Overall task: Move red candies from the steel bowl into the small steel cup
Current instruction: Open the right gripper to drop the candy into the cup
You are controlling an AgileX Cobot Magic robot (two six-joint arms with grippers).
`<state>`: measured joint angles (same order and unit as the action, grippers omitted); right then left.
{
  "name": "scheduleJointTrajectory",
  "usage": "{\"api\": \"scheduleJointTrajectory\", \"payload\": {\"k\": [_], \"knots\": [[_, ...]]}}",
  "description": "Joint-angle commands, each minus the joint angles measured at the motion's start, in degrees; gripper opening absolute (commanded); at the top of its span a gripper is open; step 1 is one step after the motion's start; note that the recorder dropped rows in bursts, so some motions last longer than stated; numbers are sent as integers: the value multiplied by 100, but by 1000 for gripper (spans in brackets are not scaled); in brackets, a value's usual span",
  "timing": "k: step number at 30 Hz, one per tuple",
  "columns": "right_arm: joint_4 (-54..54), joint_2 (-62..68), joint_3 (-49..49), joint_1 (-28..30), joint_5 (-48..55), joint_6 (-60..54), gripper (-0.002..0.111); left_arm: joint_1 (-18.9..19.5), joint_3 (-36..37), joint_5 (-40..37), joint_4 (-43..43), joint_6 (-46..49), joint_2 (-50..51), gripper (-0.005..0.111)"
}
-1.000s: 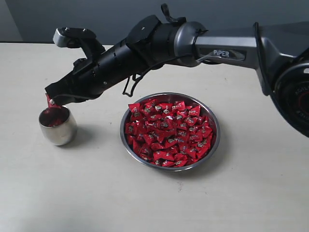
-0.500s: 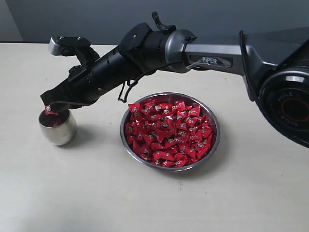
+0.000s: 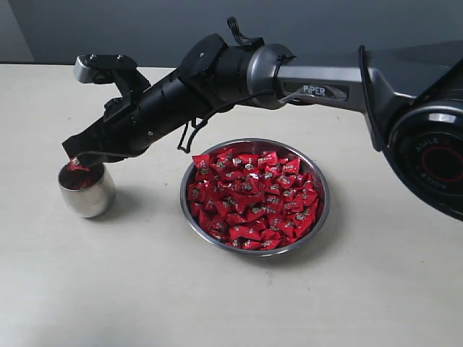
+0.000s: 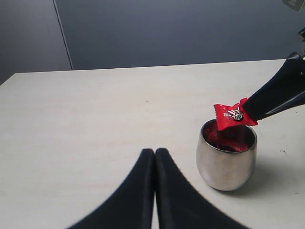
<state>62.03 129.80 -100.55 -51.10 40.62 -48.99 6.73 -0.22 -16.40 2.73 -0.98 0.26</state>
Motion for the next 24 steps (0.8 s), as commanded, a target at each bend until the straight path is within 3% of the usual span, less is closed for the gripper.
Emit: {"api": "scheduleJointTrajectory", "payload": {"k": [1,7,24], "knots": [[-12,-19,-39,8,-28,-7,5,3,22,9,-13,-14,-26,0],[-12,-19,-39,8,-26,127,42,3,22,9,-13,-14,-26,0],[-280,-69,-39,29,-6,423,37,3,22,9,-13,-14,-26,0]]}}
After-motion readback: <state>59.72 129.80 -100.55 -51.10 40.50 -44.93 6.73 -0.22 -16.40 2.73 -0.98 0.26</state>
